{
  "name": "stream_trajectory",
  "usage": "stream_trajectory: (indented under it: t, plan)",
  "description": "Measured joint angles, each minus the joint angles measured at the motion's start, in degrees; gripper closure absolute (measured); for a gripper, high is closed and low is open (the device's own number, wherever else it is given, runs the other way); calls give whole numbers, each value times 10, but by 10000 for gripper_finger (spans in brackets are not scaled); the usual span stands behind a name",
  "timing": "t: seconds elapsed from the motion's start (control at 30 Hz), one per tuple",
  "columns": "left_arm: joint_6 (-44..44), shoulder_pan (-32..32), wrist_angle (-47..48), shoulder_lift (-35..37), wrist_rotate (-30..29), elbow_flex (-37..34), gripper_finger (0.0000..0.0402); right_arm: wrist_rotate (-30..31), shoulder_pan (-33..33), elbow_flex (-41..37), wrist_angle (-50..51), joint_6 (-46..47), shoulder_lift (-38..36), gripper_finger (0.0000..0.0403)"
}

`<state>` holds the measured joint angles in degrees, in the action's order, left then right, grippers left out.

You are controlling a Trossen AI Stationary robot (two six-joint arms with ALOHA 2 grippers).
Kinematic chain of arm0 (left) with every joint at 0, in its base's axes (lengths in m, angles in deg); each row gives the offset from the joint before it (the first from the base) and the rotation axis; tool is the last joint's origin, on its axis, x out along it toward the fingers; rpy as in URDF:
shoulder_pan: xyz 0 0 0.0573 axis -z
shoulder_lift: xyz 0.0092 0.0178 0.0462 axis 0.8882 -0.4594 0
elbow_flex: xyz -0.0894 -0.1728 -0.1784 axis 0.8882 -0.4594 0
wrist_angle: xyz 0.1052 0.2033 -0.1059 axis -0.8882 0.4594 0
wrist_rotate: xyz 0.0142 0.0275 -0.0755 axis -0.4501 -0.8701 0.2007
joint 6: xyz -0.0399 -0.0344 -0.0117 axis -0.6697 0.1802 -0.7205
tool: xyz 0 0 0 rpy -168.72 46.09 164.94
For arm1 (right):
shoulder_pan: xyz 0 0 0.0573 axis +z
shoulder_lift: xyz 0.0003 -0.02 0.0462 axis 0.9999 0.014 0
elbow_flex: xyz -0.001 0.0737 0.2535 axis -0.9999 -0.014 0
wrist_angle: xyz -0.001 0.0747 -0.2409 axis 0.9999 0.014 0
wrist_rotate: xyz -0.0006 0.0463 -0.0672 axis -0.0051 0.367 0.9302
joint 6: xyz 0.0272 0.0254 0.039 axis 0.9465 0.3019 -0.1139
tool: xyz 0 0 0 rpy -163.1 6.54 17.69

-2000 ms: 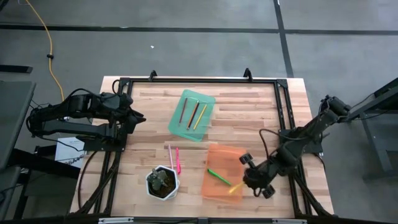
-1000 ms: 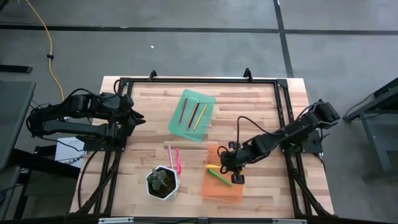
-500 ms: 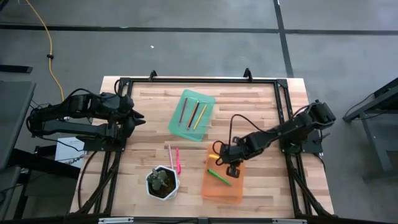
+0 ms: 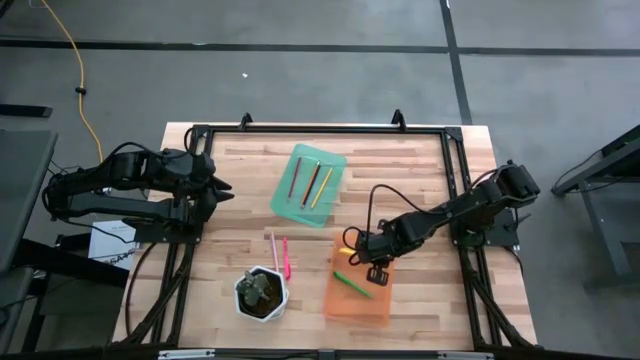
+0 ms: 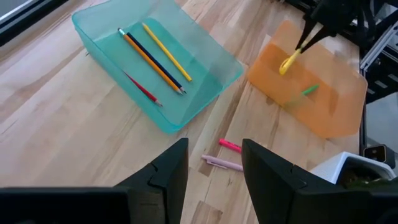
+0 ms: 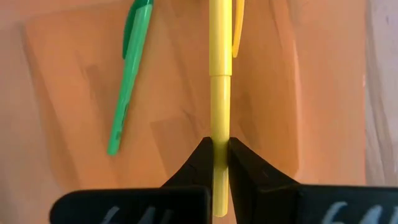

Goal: Sort pens & pencils
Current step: Put the yellow pen into the orange bin, then put the light pink pen into the orange bin

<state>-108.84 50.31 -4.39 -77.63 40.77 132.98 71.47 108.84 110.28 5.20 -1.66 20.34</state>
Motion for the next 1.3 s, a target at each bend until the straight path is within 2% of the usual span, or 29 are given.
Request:
stream_trajectory:
  t: [0.13,0.37,0.5,0.67,0.93,1.17,1.3]
  plan:
    - [0,0,0,0,0,0,263,0,0,0,-1,2,0,385]
    - [1,0,1,0,0,0,263,-4,0,0,-3,2,0,310]
    - [7,0,1,0,0,0,263,-3,0,0,-4,2,0,287]
    - [109,0,0,0,2,0,263,25,-7,0,-10,4,0,285]
    - [237,0,10,-19,36,0,263,109,-49,-1,-87,54,-42,285]
    - [213,0,38,-99,42,0,263,252,-91,-1,-134,64,-129,285]
    - [248,0,38,-137,25,0,263,292,-108,-1,-135,42,-172,285]
